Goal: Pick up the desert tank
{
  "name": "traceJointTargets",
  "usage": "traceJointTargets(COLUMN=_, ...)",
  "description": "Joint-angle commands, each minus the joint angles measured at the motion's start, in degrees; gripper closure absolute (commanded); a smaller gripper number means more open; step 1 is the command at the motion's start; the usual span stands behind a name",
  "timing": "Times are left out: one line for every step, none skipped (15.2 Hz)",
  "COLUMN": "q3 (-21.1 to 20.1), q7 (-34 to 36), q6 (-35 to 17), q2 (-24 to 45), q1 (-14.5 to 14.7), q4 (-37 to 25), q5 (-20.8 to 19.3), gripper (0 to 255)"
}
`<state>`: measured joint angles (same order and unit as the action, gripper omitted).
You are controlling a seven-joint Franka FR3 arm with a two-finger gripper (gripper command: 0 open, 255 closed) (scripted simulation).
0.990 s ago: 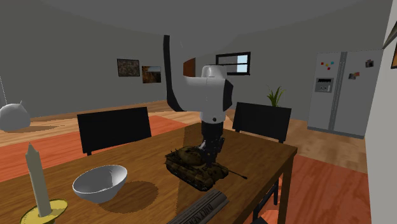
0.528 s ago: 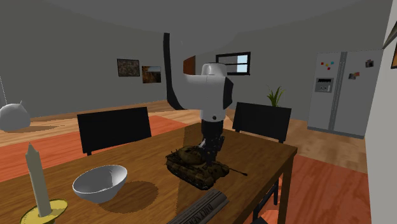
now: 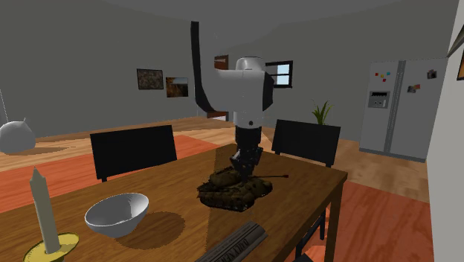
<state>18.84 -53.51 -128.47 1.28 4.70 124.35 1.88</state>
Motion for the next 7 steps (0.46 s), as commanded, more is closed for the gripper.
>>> traceJointTargets(q3=0.0, q7=0.3, q6=1.5, q2=-0.9, q1=0.0, q4=-0.8, q5=-0.4, gripper=255)
traceJointTargets(q3=0.0, q7=0.4, q6=2.2, q2=-1.2, q1=0.0, q4=-1.2, q5=-0.5, gripper=255)
traceJointTargets(q3=0.0, q7=0.5, q6=3.0, q2=-1.6, q1=0.1, q4=-1.6, q5=-0.7, gripper=255)
traceJointTargets(q3=0.0, q7=0.6, q6=3.7, q2=-1.9, q1=0.1, q4=-2.1, q5=-0.8, gripper=255)
traceJointTargets(q3=0.0, q7=0.7, q6=4.5, q2=-2.2, q1=0.1, q4=-2.5, q5=-1.0, gripper=255)
traceJointTargets(q3=-0.1, q7=0.8, q6=4.6, q2=-2.3, q1=0.1, q4=-2.6, q5=-1.0, gripper=255)
traceJointTargets(q3=-0.1, q7=0.8, q6=4.6, q2=-2.3, q1=0.1, q4=-2.6, q5=-1.0, gripper=255)
